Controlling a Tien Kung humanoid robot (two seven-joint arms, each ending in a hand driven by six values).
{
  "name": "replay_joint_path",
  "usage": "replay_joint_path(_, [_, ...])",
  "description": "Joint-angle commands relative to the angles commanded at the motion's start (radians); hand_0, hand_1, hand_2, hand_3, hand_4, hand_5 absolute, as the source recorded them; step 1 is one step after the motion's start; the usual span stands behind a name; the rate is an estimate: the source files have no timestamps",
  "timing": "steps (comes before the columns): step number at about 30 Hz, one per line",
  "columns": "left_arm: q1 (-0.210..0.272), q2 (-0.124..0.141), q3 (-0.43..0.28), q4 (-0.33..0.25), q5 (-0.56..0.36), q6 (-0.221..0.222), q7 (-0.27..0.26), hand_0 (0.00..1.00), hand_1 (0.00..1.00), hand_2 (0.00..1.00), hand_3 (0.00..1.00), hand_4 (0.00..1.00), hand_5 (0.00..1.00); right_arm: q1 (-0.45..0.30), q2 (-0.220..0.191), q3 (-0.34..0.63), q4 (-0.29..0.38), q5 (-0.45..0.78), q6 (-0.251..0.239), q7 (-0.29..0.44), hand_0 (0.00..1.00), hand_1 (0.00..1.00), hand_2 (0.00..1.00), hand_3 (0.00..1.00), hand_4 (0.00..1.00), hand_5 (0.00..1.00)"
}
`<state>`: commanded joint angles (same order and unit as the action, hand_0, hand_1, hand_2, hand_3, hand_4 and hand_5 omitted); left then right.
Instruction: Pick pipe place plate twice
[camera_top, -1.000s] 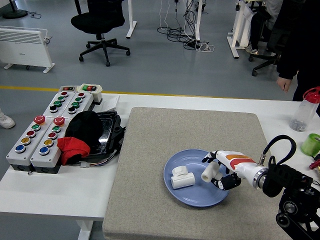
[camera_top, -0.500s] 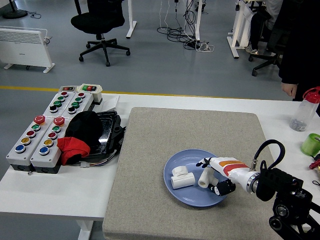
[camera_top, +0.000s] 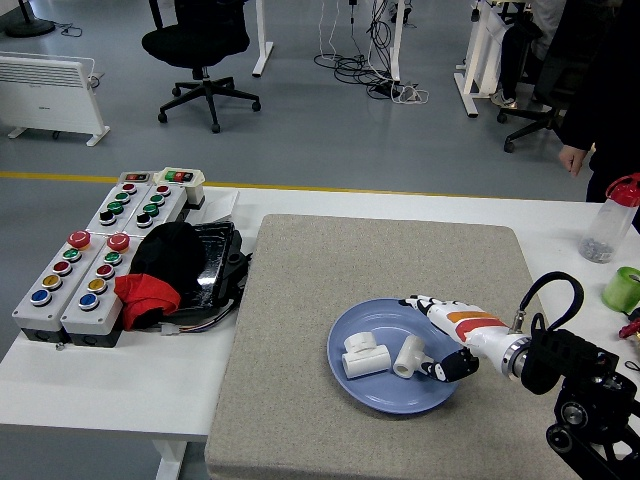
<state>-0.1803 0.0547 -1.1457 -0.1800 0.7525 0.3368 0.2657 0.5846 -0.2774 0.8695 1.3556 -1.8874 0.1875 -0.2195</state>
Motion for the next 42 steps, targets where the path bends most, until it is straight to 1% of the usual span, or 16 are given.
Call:
replay_joint_path(2, [0.0,0.0,-0.001,0.0,0.0,0.0,0.0,0.723,0.764,0.728,0.685,0.42,0.998,-0.009,-0.001,0.041,0.004,0.036,-0.036,0.02,0.986,0.933,0.998,0.998,0.702,0.212])
replay_joint_path(3, [0.0,0.0,-0.001,0.0,0.001,0.0,0.0,0.723,0.764,0.728,0.685,0.42,0.998,-0.012,-0.001,0.055,0.005,0.05,-0.049,0.028,0.968,0.922,0.998,0.998,0.681,0.228])
replay_joint_path(8, [-0.001,0.0,-0.001,0.0,0.003,0.0,0.001,0.723,0.764,0.728,0.685,0.42,0.998,-0.042,-0.001,0.184,-0.002,0.255,-0.234,0.126,0.968,0.922,0.998,0.998,0.681,0.228])
replay_joint_path(9, [-0.001,0.0,-0.001,0.0,0.003,0.0,0.001,0.723,0.764,0.728,0.685,0.421,0.998,-0.044,0.0,0.198,-0.002,0.294,-0.261,0.139,0.911,0.873,0.991,0.973,0.709,0.334])
replay_joint_path(10, [-0.001,0.0,-0.002,0.0,0.004,0.0,0.001,0.723,0.764,0.728,0.685,0.421,0.998,-0.054,0.002,0.229,-0.005,0.34,-0.298,0.165,0.911,0.873,0.991,0.973,0.709,0.334])
replay_joint_path(12, [-0.001,0.0,-0.003,0.0,0.007,-0.001,0.002,0.723,0.764,0.728,0.685,0.421,0.998,-0.068,0.003,0.278,-0.01,0.424,-0.351,0.197,0.911,0.873,0.991,0.973,0.709,0.334])
replay_joint_path(14, [-0.001,0.0,-0.004,0.0,0.009,-0.001,0.002,0.723,0.764,0.728,0.685,0.421,0.998,-0.08,0.003,0.312,-0.016,0.492,-0.38,0.211,0.911,0.873,0.991,0.973,0.709,0.334])
replay_joint_path(15, [-0.001,0.0,-0.005,0.0,0.009,-0.001,0.002,0.723,0.764,0.728,0.685,0.42,0.998,-0.093,0.004,0.34,-0.022,0.538,-0.397,0.215,0.88,0.837,0.949,0.92,0.637,0.529])
replay_joint_path(20, [-0.001,0.0,-0.006,0.0,0.011,-0.001,0.002,0.723,0.764,0.728,0.685,0.42,0.998,-0.156,0.011,0.455,-0.042,0.752,-0.414,0.216,0.88,0.837,0.949,0.92,0.637,0.529])
replay_joint_path(21, [-0.001,0.0,-0.005,0.0,0.011,-0.001,0.002,0.722,0.764,0.728,0.685,0.421,0.998,-0.166,0.012,0.472,-0.044,0.791,-0.417,0.218,0.84,0.803,0.88,0.853,0.614,0.597])
replay_joint_path(26, [0.0,0.0,-0.009,0.0,0.018,-0.002,0.003,0.722,0.764,0.728,0.685,0.421,0.998,-0.231,0.025,0.564,-0.055,0.999,-0.423,0.228,0.84,0.803,0.88,0.853,0.614,0.597])
replay_joint_path(27, [0.001,0.0,-0.011,0.0,0.02,-0.002,0.004,0.723,0.764,0.728,0.685,0.42,0.998,-0.246,0.027,0.583,-0.056,1.045,-0.425,0.228,0.822,0.787,0.848,0.818,0.597,0.624])
replay_joint_path(31, [0.003,-0.001,-0.014,0.0,0.026,-0.002,0.005,0.723,0.764,0.728,0.685,0.42,0.998,-0.294,0.034,0.624,-0.058,1.214,-0.422,0.219,0.822,0.787,0.848,0.818,0.597,0.624])
replay_joint_path(36, [0.004,-0.001,-0.017,0.0,0.033,-0.002,0.007,0.722,0.764,0.728,0.685,0.42,0.998,-0.328,0.042,0.648,-0.061,1.419,-0.415,0.206,0.813,0.768,0.835,0.816,0.583,0.633])
replay_joint_path(38, [0.005,-0.001,-0.018,0.0,0.034,-0.003,0.007,0.722,0.764,0.728,0.685,0.42,0.998,-0.333,0.045,0.653,-0.061,1.462,-0.415,0.204,0.813,0.768,0.835,0.816,0.583,0.633])
replay_joint_path(42, [0.006,-0.001,-0.017,0.0,0.034,-0.003,0.006,0.722,0.764,0.728,0.685,0.42,0.998,-0.335,0.045,0.655,-0.061,1.468,-0.413,0.202,0.81,0.765,0.831,0.811,0.576,0.639])
